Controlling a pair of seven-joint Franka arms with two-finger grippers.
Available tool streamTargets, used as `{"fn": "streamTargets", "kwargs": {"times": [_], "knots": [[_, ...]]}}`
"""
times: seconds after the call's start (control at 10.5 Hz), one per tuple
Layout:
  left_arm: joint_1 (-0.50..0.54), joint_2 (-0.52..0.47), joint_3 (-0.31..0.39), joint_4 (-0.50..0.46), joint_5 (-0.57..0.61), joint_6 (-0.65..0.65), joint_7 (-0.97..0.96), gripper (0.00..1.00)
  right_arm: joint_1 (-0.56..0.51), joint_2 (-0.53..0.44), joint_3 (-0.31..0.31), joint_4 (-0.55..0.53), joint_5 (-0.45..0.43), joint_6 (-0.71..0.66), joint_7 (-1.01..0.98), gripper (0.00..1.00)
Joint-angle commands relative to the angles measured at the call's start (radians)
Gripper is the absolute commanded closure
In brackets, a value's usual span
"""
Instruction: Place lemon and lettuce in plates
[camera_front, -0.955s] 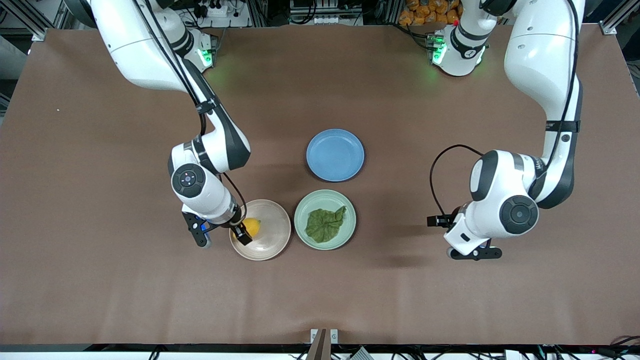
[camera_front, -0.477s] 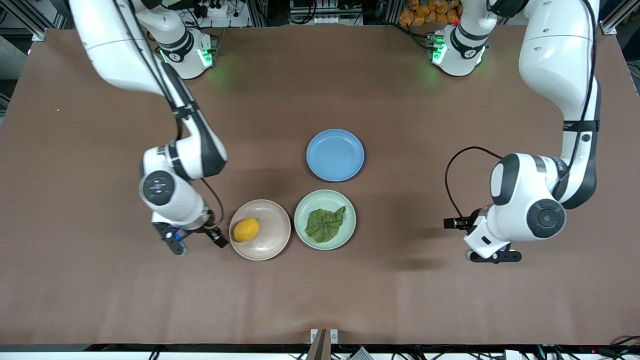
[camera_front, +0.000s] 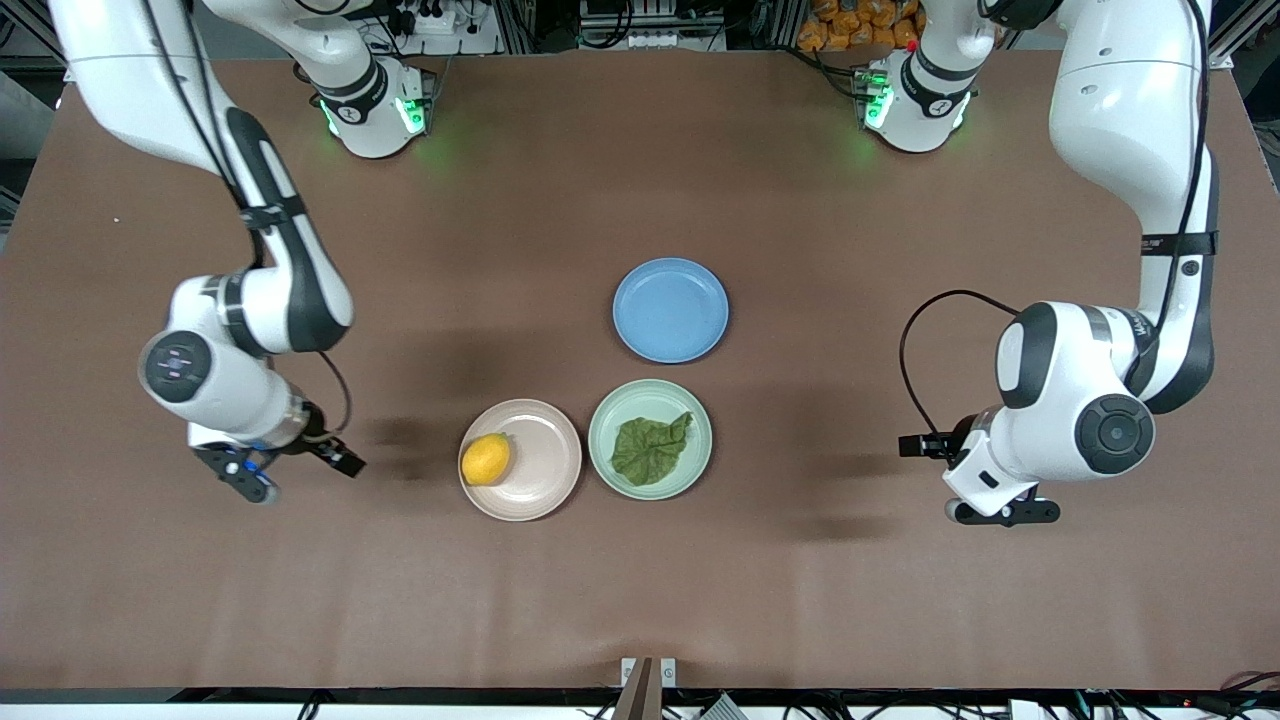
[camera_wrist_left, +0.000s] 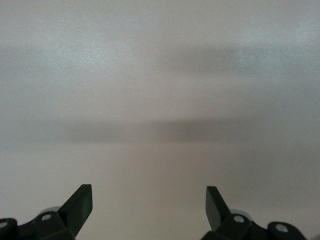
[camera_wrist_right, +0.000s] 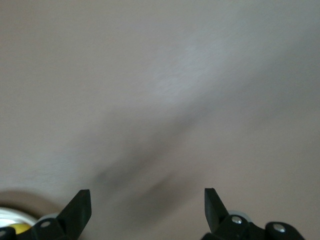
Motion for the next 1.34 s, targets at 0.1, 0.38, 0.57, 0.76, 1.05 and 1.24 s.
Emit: {"fn": "streamTargets", "kwargs": {"times": [0.1, 0.38, 0.57, 0.76, 1.05, 1.24], "knots": [[0.016, -0.057, -0.008, -0.048, 0.023, -0.019, 0.012, 0.00, -0.081, -0.137, 0.017, -0.229, -0.017, 0.160, -0.154, 0.00], [0.093, -0.183, -0.041, -0.192, 0.023, 0.032, 0.037, 0.00, -0.079, -0.201, 0.017, -0.307, -0.017, 0.160, -0.159, 0.00], [0.093, -0.258, -0.042, -0.272, 0.020, 0.051, 0.067, 0.00, -0.081, -0.259, 0.017, -0.370, -0.017, 0.169, -0.185, 0.00], [0.093, -0.333, -0.042, -0.341, 0.020, 0.056, 0.067, 0.00, -0.099, -0.311, 0.017, -0.423, -0.017, 0.173, -0.204, 0.00], [0.093, -0.450, -0.042, -0.447, 0.017, 0.063, 0.067, 0.00, -0.140, -0.367, 0.017, -0.469, -0.017, 0.173, -0.269, 0.00], [0.092, -0.508, -0.040, -0.494, 0.013, 0.063, 0.067, 0.00, -0.145, -0.384, 0.017, -0.476, -0.017, 0.163, -0.270, 0.00]]}}
